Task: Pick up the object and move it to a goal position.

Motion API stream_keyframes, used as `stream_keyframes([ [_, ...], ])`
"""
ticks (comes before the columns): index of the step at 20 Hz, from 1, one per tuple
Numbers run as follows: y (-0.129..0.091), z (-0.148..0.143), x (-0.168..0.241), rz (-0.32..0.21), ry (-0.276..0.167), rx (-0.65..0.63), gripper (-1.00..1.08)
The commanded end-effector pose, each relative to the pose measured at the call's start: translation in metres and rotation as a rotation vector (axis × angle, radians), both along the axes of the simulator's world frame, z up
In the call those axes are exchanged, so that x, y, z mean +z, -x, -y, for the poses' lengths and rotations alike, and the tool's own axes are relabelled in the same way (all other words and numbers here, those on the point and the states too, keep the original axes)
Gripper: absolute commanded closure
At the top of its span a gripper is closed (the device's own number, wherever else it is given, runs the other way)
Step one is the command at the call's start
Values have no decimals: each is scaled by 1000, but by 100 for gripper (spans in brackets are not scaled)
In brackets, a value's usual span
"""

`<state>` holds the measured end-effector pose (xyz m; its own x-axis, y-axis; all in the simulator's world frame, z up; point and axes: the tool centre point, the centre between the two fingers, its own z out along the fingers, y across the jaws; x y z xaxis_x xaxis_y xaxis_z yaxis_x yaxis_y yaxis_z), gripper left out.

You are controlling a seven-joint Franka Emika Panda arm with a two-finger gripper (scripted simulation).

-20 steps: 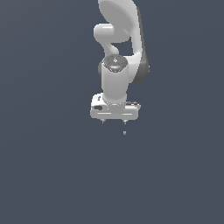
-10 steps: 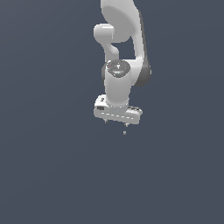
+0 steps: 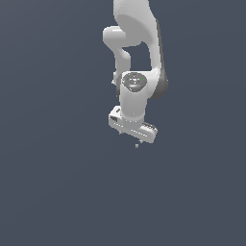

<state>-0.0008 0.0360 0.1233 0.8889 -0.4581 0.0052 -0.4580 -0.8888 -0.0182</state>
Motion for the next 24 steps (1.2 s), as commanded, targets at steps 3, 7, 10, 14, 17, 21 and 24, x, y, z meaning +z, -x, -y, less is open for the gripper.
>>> stream_keyframes([
  [3,2,-6,-10,-4,-2,-116,-92],
  [7,4,-12,-18,-8,-3,-218,-92],
  [10,5,-16,-24,-11,-3,-294,-92],
  [14,7,-21,-32,-13,-2,-396,-92],
  [17,8,-24,-39,-15,-1,-473,-92],
  [21,11,-29,-47,-17,1,-574,-92],
  [24,12,-32,-52,-18,3,-642,-92],
])
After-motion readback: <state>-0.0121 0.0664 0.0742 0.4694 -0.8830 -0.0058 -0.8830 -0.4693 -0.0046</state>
